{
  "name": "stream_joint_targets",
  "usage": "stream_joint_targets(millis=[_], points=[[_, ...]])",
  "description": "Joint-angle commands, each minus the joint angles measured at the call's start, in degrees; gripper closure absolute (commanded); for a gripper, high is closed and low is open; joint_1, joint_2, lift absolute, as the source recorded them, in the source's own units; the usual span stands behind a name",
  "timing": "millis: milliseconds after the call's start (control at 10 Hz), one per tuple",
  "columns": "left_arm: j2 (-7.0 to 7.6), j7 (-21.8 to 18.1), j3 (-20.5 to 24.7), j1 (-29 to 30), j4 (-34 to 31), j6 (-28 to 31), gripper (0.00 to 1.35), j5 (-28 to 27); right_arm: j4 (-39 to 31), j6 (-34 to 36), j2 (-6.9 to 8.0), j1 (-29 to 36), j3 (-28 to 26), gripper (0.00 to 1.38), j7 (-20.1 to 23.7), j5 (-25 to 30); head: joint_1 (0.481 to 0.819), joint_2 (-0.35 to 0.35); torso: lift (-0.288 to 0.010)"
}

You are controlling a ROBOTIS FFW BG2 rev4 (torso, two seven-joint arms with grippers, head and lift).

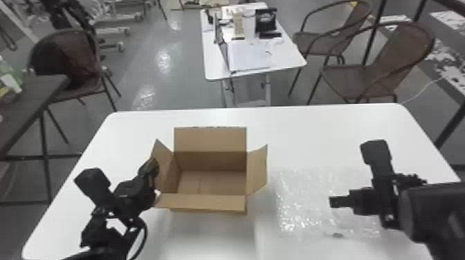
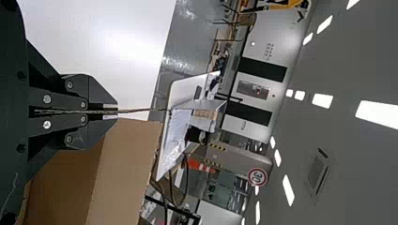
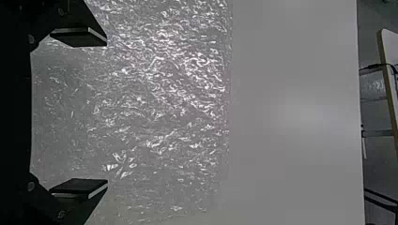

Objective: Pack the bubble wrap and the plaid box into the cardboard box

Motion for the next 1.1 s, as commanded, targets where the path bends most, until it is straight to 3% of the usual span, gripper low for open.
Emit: stream_joint_targets(millis=[0,200,300,400,600,1000], points=[[-0.15,0.00,-0.11,-0.14,0.18,-0.08,1.21,-0.14,4.28,-1.31,0.36,-1.43,-0.08,0.22,0.00,-2.05,0.695,0.140,-0.065],[-0.15,0.00,-0.29,-0.14,0.45,-0.61,1.21,-0.14,9.56,-5.88,0.63,-3.71,1.07,0.24,0.09,-5.48,0.695,0.157,-0.065],[-0.15,0.00,-0.37,-0.14,0.53,-0.70,1.21,-0.06,8.85,-5.27,0.54,-4.07,1.86,0.51,0.44,-5.39,0.695,0.163,-0.065],[-0.15,0.00,-0.37,-0.05,0.62,-0.87,1.21,-0.06,7.97,-5.00,0.54,-3.71,1.68,1.01,0.53,-6.18,0.695,0.173,-0.065],[-0.15,0.00,-0.29,0.04,0.62,-0.87,1.21,-0.06,6.57,-4.56,0.63,-2.92,-0.34,1.28,0.44,-9.96,0.695,0.182,-0.065],[-0.15,0.00,-0.37,0.04,0.80,-1.14,1.21,-0.14,5.34,-5.62,0.80,-1.25,-3.06,1.29,0.44,-15.32,0.695,0.194,-0.065]])
